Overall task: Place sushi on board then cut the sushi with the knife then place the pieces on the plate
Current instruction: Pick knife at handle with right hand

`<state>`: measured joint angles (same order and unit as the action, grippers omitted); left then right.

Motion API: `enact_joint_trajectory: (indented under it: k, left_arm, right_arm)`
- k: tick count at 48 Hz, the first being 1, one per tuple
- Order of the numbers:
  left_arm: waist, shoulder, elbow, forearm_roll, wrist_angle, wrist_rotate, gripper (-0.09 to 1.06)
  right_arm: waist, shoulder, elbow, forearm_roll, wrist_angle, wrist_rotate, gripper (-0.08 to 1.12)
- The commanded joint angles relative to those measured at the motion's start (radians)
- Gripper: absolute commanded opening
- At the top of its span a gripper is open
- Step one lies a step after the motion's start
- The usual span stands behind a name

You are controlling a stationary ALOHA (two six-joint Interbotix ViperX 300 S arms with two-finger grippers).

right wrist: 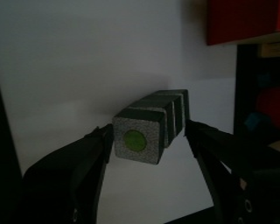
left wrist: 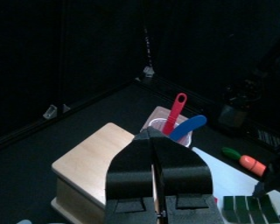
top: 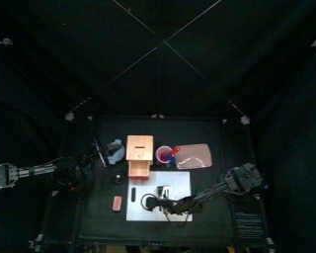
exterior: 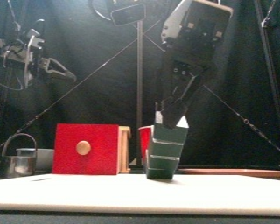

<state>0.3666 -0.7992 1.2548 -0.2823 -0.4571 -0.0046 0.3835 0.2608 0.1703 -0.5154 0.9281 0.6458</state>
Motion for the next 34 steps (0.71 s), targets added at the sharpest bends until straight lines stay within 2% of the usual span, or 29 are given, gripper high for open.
enact_joint_trajectory:
  k: [1, 11, 21, 27, 34]
  left_arm:
    - [-0.002, 0.002, -0.012, -0.003, -0.009, 0.0, 0.1]
    - [-0.002, 0.002, -0.011, -0.026, -0.009, 0.0, 0.1]
    - [-0.005, 0.002, -0.005, -0.034, -0.009, -0.002, 0.1]
    - [-0.008, 0.002, -0.006, -0.037, -0.009, 0.0, 0.1]
    - [-0.017, 0.002, -0.006, -0.035, -0.009, 0.0, 0.1]
  right_arm:
    - [0.008, -0.017, -0.038, 0.014, 0.0, 0.002, 0.96]
    - [0.011, -0.002, -0.055, 0.011, -0.003, 0.005, 0.96]
    - [0.006, -0.002, -0.064, 0.023, -0.003, 0.006, 0.96]
    - [-0.015, -0.048, -0.055, 0.074, 0.008, 0.037, 0.96]
    - [-0.06, -0.166, 0.023, 0.034, 0.002, 0.081, 0.96]
